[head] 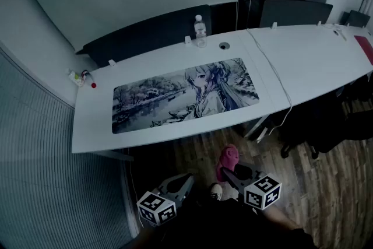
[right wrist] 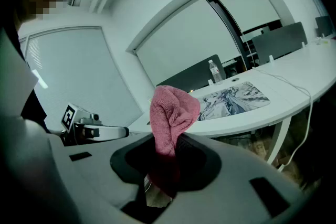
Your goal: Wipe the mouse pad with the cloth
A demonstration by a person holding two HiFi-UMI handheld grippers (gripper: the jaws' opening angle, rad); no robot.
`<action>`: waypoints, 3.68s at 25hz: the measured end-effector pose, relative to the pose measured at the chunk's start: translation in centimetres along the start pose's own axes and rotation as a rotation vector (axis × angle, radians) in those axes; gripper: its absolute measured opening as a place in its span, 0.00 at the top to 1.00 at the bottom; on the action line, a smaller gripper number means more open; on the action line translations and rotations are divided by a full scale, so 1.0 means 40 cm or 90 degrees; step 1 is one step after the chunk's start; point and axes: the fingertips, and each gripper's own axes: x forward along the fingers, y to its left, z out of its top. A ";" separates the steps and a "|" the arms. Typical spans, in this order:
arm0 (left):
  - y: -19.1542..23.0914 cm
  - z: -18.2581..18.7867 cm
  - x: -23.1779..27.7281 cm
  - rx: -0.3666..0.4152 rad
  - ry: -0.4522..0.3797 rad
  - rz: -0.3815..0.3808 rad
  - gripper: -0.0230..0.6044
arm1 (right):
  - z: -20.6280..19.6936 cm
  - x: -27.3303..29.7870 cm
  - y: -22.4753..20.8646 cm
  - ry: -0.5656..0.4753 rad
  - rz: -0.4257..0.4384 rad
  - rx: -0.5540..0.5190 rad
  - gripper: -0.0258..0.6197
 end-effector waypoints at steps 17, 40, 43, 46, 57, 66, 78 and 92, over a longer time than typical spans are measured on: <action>0.016 0.009 -0.008 0.000 0.002 0.001 0.95 | 0.004 0.033 0.017 0.008 0.040 0.001 0.79; 0.122 0.143 0.058 0.020 0.017 -0.013 0.95 | 0.047 0.132 -0.110 0.057 -0.021 -0.003 0.79; 0.139 0.174 0.085 0.026 0.022 -0.044 0.95 | 0.054 0.153 -0.130 0.071 -0.051 -0.019 0.79; 0.168 0.197 0.104 0.033 0.028 -0.069 0.95 | 0.061 0.175 -0.154 0.084 -0.079 -0.030 0.79; 0.318 0.243 0.110 0.034 0.042 -0.106 0.95 | 0.085 0.279 -0.233 0.104 -0.171 -0.016 0.79; 0.378 0.264 0.073 0.026 0.026 -0.085 0.95 | 0.091 0.341 -0.276 0.188 -0.197 -0.112 0.79; 0.387 0.327 0.150 -0.011 -0.006 -0.020 0.95 | 0.085 0.362 -0.478 0.446 -0.188 -0.380 0.79; 0.362 0.356 0.356 -0.048 0.008 -0.001 0.95 | 0.078 0.296 -0.771 0.632 -0.164 -0.552 0.79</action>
